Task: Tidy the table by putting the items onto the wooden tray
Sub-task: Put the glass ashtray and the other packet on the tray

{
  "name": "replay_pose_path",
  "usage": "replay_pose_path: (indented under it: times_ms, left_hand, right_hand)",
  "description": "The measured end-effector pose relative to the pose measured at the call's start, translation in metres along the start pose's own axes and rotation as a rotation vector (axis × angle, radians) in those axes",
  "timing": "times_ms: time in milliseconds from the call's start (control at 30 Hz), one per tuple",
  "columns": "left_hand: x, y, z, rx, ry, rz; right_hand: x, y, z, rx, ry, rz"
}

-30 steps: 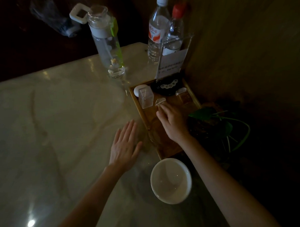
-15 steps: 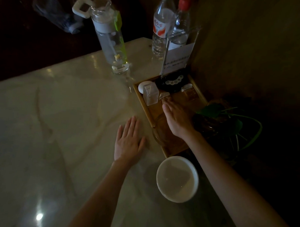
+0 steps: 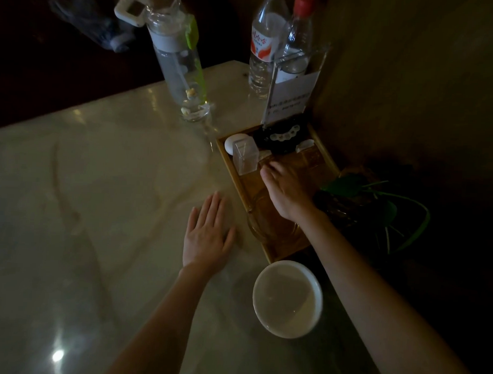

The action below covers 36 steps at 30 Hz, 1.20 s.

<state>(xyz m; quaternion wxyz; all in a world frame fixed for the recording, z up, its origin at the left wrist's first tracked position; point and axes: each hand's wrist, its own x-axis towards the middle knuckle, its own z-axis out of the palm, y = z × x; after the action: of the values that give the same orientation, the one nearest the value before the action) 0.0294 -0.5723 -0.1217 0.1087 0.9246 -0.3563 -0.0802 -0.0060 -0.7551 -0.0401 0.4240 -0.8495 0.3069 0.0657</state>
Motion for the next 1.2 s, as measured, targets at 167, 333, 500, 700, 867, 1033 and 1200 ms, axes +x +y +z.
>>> replay_pose_path:
  times_ms: [167, 333, 500, 700, 867, 1033, 1200]
  left_hand:
    - [0.0, -0.001, -0.001, 0.014, -0.003, 0.006]
    - [0.0, -0.001, -0.001, -0.008, 0.001, 0.003]
    - [0.0, -0.002, 0.0, -0.016, 0.004, 0.007]
    - [0.0, -0.003, -0.001, -0.015, 0.002, 0.019]
    - [0.001, -0.003, 0.001, -0.033, 0.013, 0.024]
    - [0.0, -0.004, 0.001, -0.059, 0.024, 0.025]
    - [0.0, -0.003, 0.0, -0.065, 0.03, 0.023]
  right_hand:
    - [0.003, 0.004, 0.005, -0.058, 0.047, -0.085]
    - [-0.029, 0.013, -0.003, 0.12, 0.276, -0.138]
    - [-0.072, 0.025, -0.003, 0.165, 0.316, 0.016]
    - [-0.08, 0.037, -0.003, 0.229, 0.403, 0.163]
    - [-0.079, 0.046, -0.009, 0.511, 0.229, 0.423]
    - [-0.084, 0.041, -0.007, 0.611, 0.157, 0.47]
    - [-0.08, 0.036, -0.005, 0.674, 0.191, 0.501]
